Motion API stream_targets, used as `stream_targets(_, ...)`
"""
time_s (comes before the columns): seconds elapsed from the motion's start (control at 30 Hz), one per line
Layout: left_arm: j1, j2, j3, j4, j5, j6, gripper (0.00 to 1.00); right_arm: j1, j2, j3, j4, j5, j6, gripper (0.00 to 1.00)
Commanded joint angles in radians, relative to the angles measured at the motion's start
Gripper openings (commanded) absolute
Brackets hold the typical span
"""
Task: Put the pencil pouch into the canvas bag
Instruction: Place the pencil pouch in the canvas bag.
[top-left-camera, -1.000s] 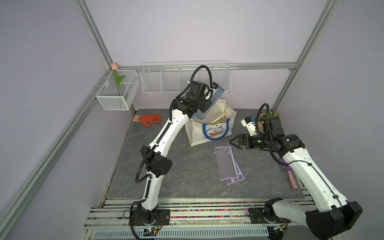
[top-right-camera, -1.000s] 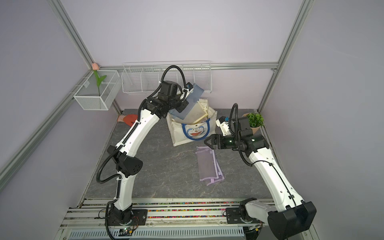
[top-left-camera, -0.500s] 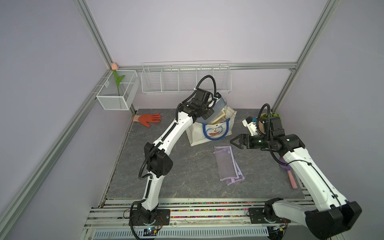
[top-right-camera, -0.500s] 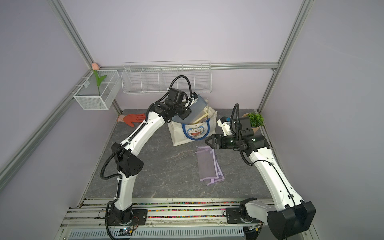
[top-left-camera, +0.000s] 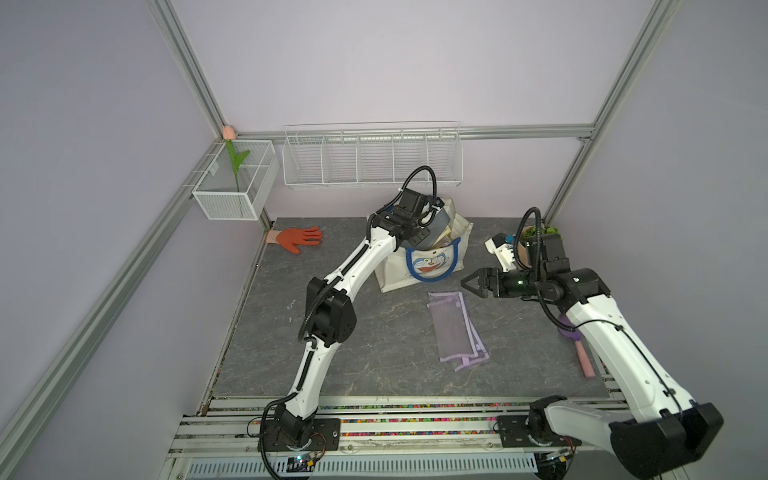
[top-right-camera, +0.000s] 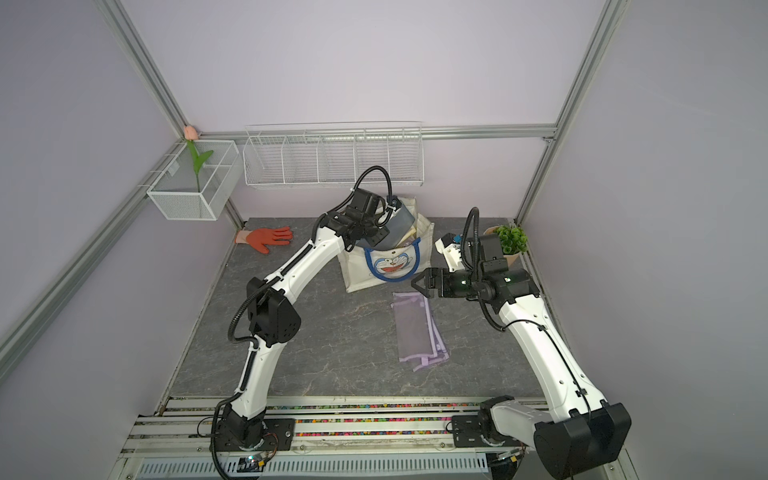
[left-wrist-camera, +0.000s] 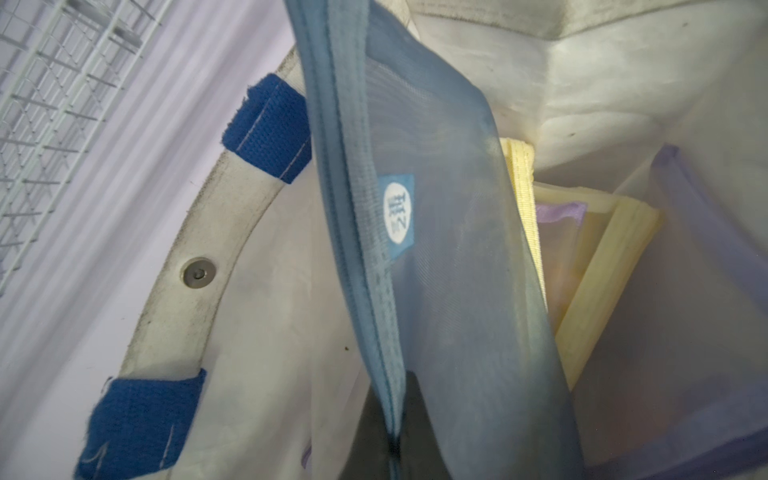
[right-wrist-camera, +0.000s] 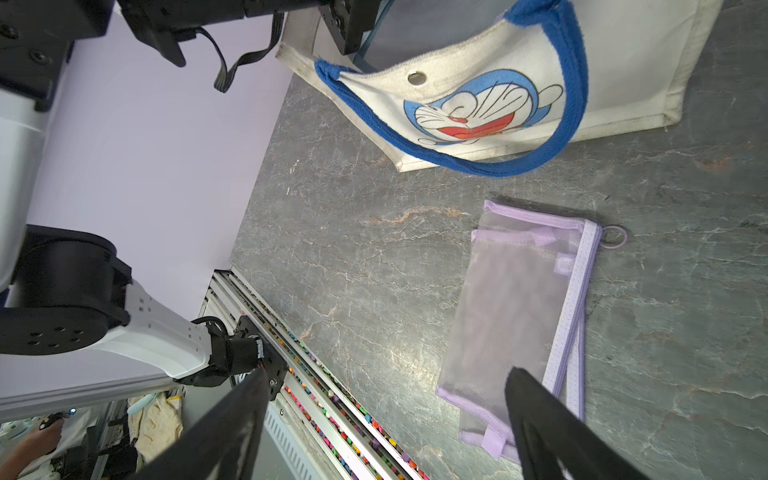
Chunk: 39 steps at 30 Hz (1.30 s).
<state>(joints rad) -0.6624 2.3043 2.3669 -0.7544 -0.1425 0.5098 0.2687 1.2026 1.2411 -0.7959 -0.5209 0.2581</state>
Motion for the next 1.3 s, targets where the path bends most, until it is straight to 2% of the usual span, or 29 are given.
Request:
stream_targets(0.0,-0.006,0.023,0.060,0.019,-0.027,0.003,0.00,-0.007,-0.013,-0.016,0.004,-0.018,-0.001,0.91)
stream_targets(0.2,-0.002,0.039,0.060,0.037,-0.051,0.001,0.01,-0.006,-0.015,-0.019,0.004,-0.016,0.001,0.91)
stream_targets(0.37,-0.014,0.021,0.140,-0.019,-0.076,-0.022,0.34,-0.007,-0.017,-0.012,0.001,-0.012,0.000,0.91)
stream_targets(0.47,-0.022,-0.039,0.137,0.000,-0.075,-0.036,0.49,-0.007,-0.015,-0.015,0.004,-0.012,0.004,0.92)
stream_targets(0.53,-0.022,-0.080,0.127,0.017,-0.069,-0.052,0.53,-0.008,-0.013,-0.017,0.013,-0.017,0.011,0.92)
stream_targets(0.73,-0.045,-0.208,0.031,0.047,-0.077,-0.123,0.53,-0.012,-0.012,-0.040,-0.013,0.047,0.012,0.92)
stream_targets(0.8,-0.059,-0.275,-0.059,0.060,-0.054,-0.180,0.54,-0.023,-0.005,-0.059,-0.027,0.074,0.019,0.92)
stream_targets(0.9,-0.090,-0.409,-0.265,0.104,-0.059,-0.332,0.57,-0.037,0.013,-0.085,-0.032,0.089,0.023,0.92)
stream_targets(1.03,-0.112,-0.645,-0.669,0.260,0.068,-0.632,0.63,-0.043,0.046,-0.137,0.013,0.086,0.024,0.92)
stream_targets(1.13,-0.120,-0.805,-1.004,0.473,0.157,-0.896,0.67,-0.045,0.087,-0.189,0.070,0.065,0.024,0.93)
stream_targets(1.17,-0.129,-0.836,-1.100,0.543,0.179,-0.972,0.69,-0.045,0.106,-0.208,0.095,0.053,0.021,0.94)
stream_targets(1.27,-0.174,-0.857,-1.264,0.648,0.182,-1.119,0.69,-0.044,0.175,-0.239,0.138,0.038,0.003,0.96)
